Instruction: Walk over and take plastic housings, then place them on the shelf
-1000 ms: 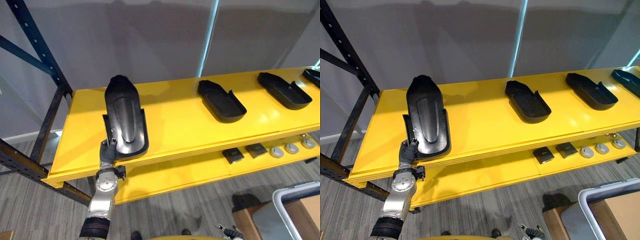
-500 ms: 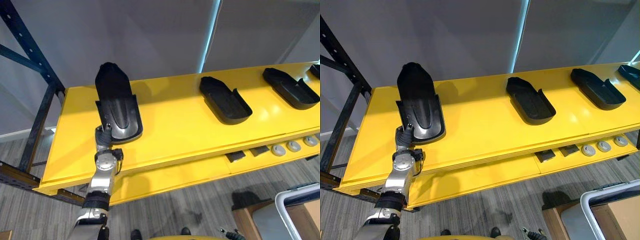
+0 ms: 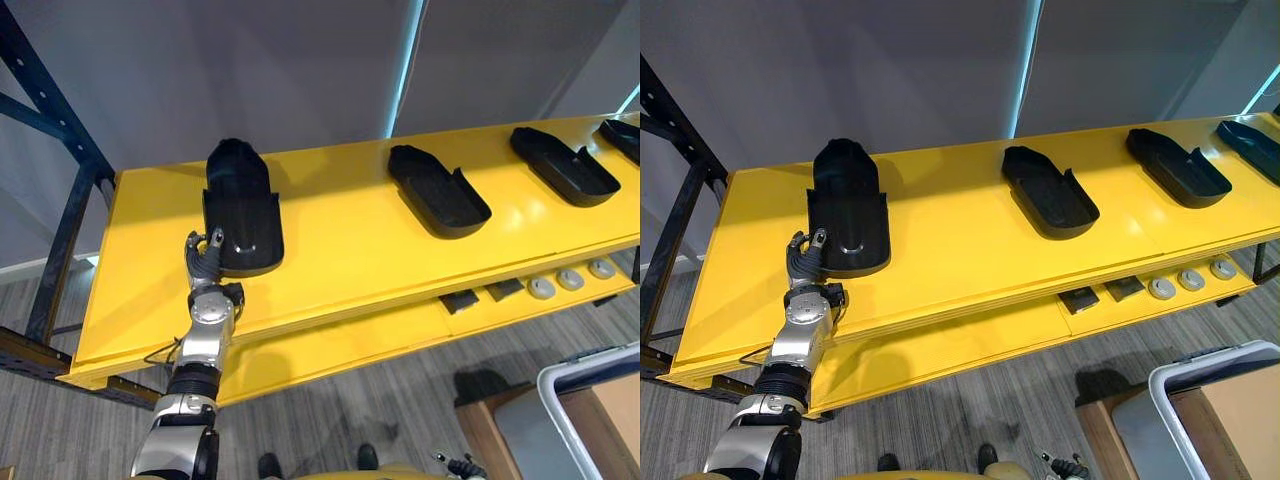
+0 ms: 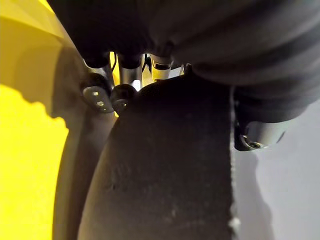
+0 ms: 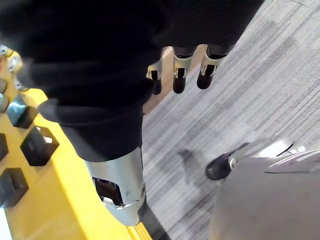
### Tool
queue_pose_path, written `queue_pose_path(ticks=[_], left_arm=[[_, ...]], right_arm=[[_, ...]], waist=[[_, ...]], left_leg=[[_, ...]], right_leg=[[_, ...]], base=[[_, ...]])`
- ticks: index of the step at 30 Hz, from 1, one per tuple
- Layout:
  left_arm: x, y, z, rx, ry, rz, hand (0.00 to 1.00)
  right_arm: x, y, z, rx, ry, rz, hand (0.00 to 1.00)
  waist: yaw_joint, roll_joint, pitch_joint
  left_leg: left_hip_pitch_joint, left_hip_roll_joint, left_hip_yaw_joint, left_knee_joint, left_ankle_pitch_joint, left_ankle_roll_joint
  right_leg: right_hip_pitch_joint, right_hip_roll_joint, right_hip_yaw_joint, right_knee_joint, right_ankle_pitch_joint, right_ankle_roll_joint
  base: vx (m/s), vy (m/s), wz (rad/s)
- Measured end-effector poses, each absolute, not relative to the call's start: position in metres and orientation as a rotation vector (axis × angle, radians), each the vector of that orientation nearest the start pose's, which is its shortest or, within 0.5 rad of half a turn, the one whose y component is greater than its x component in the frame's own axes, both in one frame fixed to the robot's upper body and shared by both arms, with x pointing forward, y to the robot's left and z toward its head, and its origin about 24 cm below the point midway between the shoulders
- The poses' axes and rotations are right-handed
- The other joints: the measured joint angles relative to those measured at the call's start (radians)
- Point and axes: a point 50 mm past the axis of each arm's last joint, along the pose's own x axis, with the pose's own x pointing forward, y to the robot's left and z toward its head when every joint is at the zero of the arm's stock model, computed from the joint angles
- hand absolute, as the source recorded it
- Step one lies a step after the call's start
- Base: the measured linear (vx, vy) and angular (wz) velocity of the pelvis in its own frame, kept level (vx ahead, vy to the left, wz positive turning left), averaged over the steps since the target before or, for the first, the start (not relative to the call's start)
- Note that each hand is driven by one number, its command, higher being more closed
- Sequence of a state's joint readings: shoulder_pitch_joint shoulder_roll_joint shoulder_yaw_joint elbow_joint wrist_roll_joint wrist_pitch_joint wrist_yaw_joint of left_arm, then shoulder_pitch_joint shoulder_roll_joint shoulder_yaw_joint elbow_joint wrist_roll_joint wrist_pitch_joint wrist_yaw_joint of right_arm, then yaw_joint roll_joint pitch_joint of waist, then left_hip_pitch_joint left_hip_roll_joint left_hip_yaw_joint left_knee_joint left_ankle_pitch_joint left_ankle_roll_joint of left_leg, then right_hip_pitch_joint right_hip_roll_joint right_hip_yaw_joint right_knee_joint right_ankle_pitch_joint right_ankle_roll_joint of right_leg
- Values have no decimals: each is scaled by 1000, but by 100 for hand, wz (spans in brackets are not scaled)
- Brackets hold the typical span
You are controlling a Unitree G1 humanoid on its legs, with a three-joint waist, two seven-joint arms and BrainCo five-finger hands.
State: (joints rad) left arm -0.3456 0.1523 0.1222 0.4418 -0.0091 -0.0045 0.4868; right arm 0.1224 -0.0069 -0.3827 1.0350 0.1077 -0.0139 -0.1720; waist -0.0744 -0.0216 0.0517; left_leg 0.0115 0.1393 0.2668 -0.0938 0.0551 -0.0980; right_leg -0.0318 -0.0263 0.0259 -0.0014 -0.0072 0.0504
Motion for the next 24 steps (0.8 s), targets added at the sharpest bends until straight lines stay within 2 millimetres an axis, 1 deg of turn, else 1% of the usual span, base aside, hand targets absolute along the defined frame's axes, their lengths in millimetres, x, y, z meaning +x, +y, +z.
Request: queue_pose_path(ticks=[3,5,6,10,12,16,18,19,20,21,22,23,24], left_arm=[[306,211,49,98,28,567,0],[306,208,57,81,-7,572,0],[307,207,64,75,-38,568,0],[305,191,94,9,-182,552,0],[303,183,103,3,-227,530,0],[287,168,115,62,-323,499,0],[277,163,122,100,-372,495,0],[269,162,125,132,-404,493,100],[264,160,127,154,-421,488,100],[254,159,130,182,-452,486,100],[250,159,131,195,-467,481,100],[239,159,131,235,-488,468,100],[236,158,130,249,-491,459,100]], right_arm=[[67,-210,-164,187,1127,-613,0],[69,-210,-164,187,1123,-611,0],[70,-209,-163,188,1119,-610,0],[69,-209,-164,188,1120,-611,0],[68,-209,-164,188,1123,-614,0],[61,-210,-165,185,1133,-622,0],[56,-210,-165,184,1141,-628,0],[52,-211,-165,183,1144,-633,0],[51,-211,-166,182,1147,-635,0],[47,-211,-166,180,1153,-638,0],[46,-211,-166,180,1155,-639,0],[44,-211,-166,178,1157,-641,0],[43,-211,-166,177,1159,-640,0]], waist=[[2,0,1],[6,-1,1],[5,-1,1],[8,-1,1],[8,-1,1],[10,-1,1],[14,-1,1],[19,-1,1],[26,-1,1],[38,-1,1],[38,-1,1],[41,0,1],[42,0,1]], left_leg=[[0,0,-7,0,0,0],[0,1,-10,0,0,0],[0,1,-12,0,0,0],[3,1,-9,0,-1,1],[4,2,-9,1,-2,2],[3,3,-5,12,-7,7],[1,4,-3,20,-11,9],[0,5,2,30,-17,10],[0,7,5,36,-21,11],[-2,9,9,48,-31,9],[-5,10,8,54,-34,8],[-16,14,8,69,-45,8],[-15,15,8,74,-51,7]], right_leg=[[12,1,-6,-3,0,0],[14,1,-9,-3,0,0],[16,1,-11,-3,0,0],[16,1,5,1,-2,2],[15,1,7,5,-4,4],[13,1,13,13,-7,6],[13,1,15,15,-8,6],[13,1,19,17,-9,6],[14,1,22,17,-9,6],[15,3,28,17,-9,7],[17,3,27,17,-10,7],[21,3,26,17,-13,7],[24,4,24,17,-15,8]], base=[[70,-8,7],[19,-2,5],[8,0,3],[0,0,0],[0,0,0],[-6,2,-3],[3,2,-3],[8,4,-8],[12,5,-14],[10,3,-8],[-9,1,-3],[-15,-1,4],[-11,-5,7]])
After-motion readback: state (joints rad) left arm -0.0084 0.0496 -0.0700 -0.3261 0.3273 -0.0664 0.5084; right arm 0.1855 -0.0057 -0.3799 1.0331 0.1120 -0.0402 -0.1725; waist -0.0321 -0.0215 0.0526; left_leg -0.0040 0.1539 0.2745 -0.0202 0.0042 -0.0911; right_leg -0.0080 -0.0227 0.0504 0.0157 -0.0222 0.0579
